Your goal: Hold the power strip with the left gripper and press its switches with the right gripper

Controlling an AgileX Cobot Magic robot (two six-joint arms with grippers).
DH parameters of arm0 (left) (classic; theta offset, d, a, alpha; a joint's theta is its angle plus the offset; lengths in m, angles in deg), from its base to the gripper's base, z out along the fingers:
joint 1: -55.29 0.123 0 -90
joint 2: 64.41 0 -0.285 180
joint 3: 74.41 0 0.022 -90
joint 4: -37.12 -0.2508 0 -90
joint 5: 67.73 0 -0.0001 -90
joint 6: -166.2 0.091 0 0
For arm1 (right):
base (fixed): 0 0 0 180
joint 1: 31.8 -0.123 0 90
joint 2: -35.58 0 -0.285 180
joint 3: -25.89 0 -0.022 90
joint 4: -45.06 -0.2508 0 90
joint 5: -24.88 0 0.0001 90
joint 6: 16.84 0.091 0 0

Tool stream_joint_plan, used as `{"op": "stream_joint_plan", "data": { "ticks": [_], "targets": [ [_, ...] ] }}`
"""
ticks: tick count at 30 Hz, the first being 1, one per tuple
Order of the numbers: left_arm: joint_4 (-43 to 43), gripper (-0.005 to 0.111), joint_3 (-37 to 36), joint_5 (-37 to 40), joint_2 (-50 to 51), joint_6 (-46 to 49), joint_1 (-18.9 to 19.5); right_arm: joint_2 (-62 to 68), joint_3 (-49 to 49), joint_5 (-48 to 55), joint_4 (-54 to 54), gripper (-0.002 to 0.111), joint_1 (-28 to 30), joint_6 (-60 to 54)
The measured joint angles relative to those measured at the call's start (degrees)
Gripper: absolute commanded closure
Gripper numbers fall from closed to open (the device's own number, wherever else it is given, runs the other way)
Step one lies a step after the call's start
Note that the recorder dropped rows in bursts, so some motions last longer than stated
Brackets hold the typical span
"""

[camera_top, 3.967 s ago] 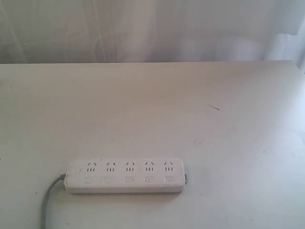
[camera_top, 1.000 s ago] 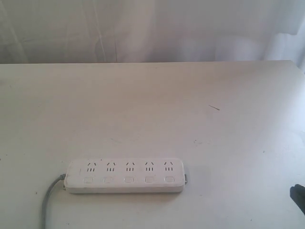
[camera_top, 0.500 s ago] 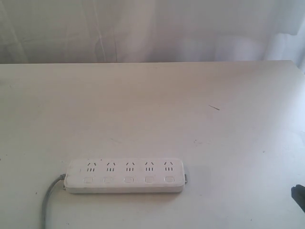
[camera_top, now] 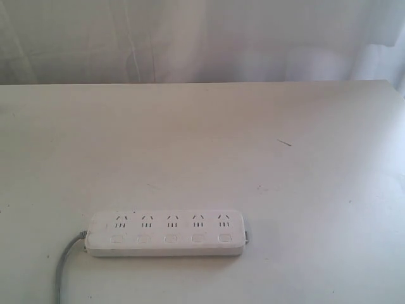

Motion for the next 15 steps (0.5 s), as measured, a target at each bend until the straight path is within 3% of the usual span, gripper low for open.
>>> {"op": "stream_joint_plan", "data": {
  "ticks": [15],
  "targets": [
    [-0.1, 0.107, -0.1, -1.0, 0.0, 0.0, 0.0, 0.0, 0.0, 0.0, 0.2, 0.108, 0.3, 0.1]
  ]
}}
